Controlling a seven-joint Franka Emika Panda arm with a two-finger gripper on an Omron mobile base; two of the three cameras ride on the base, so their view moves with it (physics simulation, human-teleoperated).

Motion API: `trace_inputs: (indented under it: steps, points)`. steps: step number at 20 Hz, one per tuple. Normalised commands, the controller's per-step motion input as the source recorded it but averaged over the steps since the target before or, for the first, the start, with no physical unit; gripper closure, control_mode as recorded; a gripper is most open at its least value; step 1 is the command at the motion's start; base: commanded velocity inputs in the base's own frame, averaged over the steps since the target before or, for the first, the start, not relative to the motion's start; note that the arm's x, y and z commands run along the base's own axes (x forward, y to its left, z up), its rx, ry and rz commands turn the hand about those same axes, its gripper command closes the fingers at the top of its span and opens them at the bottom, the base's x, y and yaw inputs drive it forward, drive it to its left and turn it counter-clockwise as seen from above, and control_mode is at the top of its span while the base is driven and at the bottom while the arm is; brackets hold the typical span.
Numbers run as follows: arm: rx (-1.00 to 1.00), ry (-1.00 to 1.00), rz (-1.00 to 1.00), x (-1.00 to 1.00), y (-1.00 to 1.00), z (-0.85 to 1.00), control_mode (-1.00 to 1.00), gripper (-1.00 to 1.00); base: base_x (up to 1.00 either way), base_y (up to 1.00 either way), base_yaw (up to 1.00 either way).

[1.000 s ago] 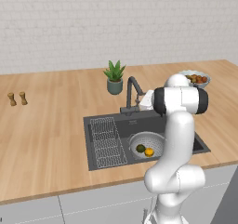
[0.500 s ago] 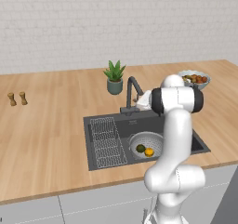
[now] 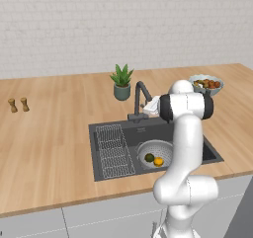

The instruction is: Put the colander in the sink, put the mango, tangerine in the colander, and turn on the sink faucet and pour water over the colander.

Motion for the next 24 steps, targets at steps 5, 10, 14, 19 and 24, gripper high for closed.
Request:
trace_inputs:
  steps: [5, 10, 14, 19, 24]
  points:
    - [0.00, 0.00, -0.05, 0.19, 0.01, -0.06, -1.00, 1.00, 0.00, 0.00, 0.00]
    - [0.00, 0.00, -0.08, 0.15, 0.07, -0.07, -1.00, 1.00, 0.00, 0.00, 0.00]
    - [0.00, 0.01, -0.07, 0.04, 0.00, -0.11, -1.00, 1.00, 0.00, 0.00, 0.00]
    - [0.00, 0.02, -0.08, -0.05, -0.10, -0.18, -1.00, 1.00, 0.00, 0.00, 0.00]
    - [0.00, 0.08, -0.14, -0.12, -0.30, -0.21, -1.00, 1.00, 0.00, 0.00, 0.00]
